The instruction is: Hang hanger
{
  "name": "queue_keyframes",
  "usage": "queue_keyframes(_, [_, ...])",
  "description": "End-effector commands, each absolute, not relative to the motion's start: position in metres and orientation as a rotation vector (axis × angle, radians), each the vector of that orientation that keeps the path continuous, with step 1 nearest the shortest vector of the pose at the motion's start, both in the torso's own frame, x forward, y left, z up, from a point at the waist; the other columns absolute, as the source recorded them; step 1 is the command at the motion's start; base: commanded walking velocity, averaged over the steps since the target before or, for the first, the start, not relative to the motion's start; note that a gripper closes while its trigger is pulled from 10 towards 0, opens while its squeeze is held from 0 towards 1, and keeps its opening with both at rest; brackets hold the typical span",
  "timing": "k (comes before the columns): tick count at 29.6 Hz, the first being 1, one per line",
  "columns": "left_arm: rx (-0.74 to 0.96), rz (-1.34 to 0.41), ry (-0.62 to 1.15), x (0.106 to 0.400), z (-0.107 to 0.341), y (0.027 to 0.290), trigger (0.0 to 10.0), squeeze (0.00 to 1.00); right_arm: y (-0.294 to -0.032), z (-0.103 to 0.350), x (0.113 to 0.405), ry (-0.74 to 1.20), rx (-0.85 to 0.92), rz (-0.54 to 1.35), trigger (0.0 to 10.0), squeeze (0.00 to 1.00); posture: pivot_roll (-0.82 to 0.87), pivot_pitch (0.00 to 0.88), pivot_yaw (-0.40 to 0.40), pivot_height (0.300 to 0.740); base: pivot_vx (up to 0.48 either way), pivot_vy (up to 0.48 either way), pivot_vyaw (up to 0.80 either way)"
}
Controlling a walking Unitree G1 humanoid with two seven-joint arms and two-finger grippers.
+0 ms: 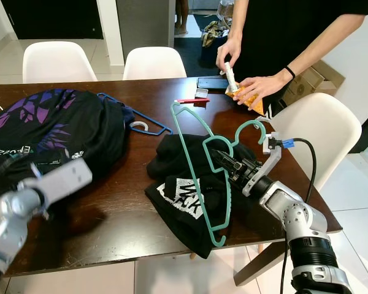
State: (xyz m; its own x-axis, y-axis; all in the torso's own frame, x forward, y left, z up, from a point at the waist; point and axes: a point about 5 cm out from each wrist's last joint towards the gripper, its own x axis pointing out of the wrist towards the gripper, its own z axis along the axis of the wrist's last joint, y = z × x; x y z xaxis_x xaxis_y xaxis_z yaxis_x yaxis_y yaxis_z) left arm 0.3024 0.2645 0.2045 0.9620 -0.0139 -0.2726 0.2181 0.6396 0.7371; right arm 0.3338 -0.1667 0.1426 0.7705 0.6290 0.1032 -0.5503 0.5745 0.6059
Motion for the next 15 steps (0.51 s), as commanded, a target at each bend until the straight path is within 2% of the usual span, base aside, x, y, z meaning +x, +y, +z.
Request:
queue_keyframes(1, [0.822, -0.134, 0.212, 0.302, 0.217, 0.263, 0.0, 0.0, -0.169, 0.141, 0.333, 0.132, 0.675, 0.685, 10.0, 0.0, 0.11, 0.115, -0.053, 0.74, 0.0, 0.0, 0.0])
queue_keyframes(5, [0.409, -0.242, -0.206, 0.303, 0.334, 0.227, 0.0, 0.0, -0.167, 0.141, 0.334, 0.127, 0.681, 0.688, 10.0, 0.0, 0.12, 0.11, -0.051, 0.74, 0.0, 0.0, 0.0])
queue_keyframes(6, [0.409, -0.242, -0.206, 0.303, 0.334, 0.227, 0.0, 0.0, -0.167, 0.141, 0.334, 0.127, 0.681, 0.688, 10.0, 0.0, 0.12, 0.11, -0.051, 0.74, 0.0, 0.0, 0.0])
queue_keyframes(9, [0.288, -0.336, -0.368, 0.292, 0.384, 0.215, 0.0, 0.0, -0.166, 0.141, 0.335, 0.123, 0.686, 0.688, 10.0, 0.0, 0.12, 0.107, -0.047, 0.74, 0.0, 0.0, 0.0])
queue_keyframes(14, [0.238, -0.377, -0.415, 0.289, 0.397, 0.211, 0.0, 0.0, -0.166, 0.141, 0.335, 0.121, 0.688, 0.687, 10.0, 0.0, 0.13, 0.105, -0.045, 0.74, 0.0, 0.0, 0.0])
queue_keyframes(15, [0.195, -0.424, -0.463, 0.283, 0.411, 0.205, 0.0, 0.0, -0.166, 0.141, 0.335, 0.12, 0.691, 0.686, 10.0, 0.0, 0.13, 0.102, -0.043, 0.74, 0.0, 0.0, 0.0])
